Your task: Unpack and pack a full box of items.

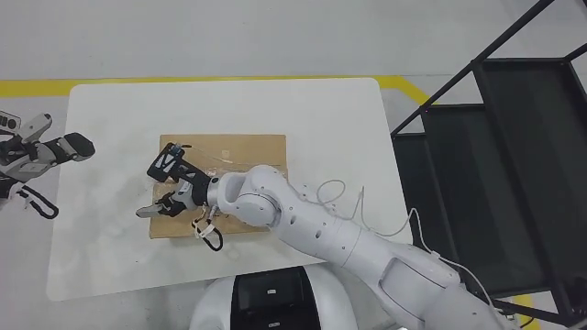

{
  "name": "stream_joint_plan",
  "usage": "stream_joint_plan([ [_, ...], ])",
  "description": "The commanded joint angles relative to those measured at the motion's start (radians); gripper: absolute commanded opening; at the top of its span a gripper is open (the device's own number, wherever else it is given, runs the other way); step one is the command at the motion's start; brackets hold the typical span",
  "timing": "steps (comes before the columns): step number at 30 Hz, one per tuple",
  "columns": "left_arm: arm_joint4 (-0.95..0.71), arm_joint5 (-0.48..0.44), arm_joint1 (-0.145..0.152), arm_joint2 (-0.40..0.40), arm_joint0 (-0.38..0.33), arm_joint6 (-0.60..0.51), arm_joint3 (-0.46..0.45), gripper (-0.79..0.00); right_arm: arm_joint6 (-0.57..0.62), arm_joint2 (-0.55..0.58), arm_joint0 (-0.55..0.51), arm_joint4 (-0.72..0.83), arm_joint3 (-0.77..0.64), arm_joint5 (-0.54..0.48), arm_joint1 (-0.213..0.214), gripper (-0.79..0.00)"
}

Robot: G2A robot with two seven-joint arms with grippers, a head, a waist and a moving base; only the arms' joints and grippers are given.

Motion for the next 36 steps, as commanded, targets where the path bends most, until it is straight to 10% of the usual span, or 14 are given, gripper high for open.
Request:
stream_joint_plan([
  [1, 0.001, 0.001, -0.001, 0.003, -0.001, -0.001, -0.002, 0.000, 0.003, 0.024, -0.018, -0.011, -0.039, -0.008, 0.011, 0.000],
  [24, 0.032, 0.004, -0.007, 0.031, -0.010, -0.001, -0.016, 0.000, 0.110, 0.234, -0.243, -0.045, -0.304, -0.074, 0.109, 0.000],
  [36, 0.013, 0.037, -0.018, 0.087, -0.028, 0.028, -0.026, 0.000, 0.072, 0.576, -0.537, 0.002, -0.613, -0.216, 0.199, 0.000],
])
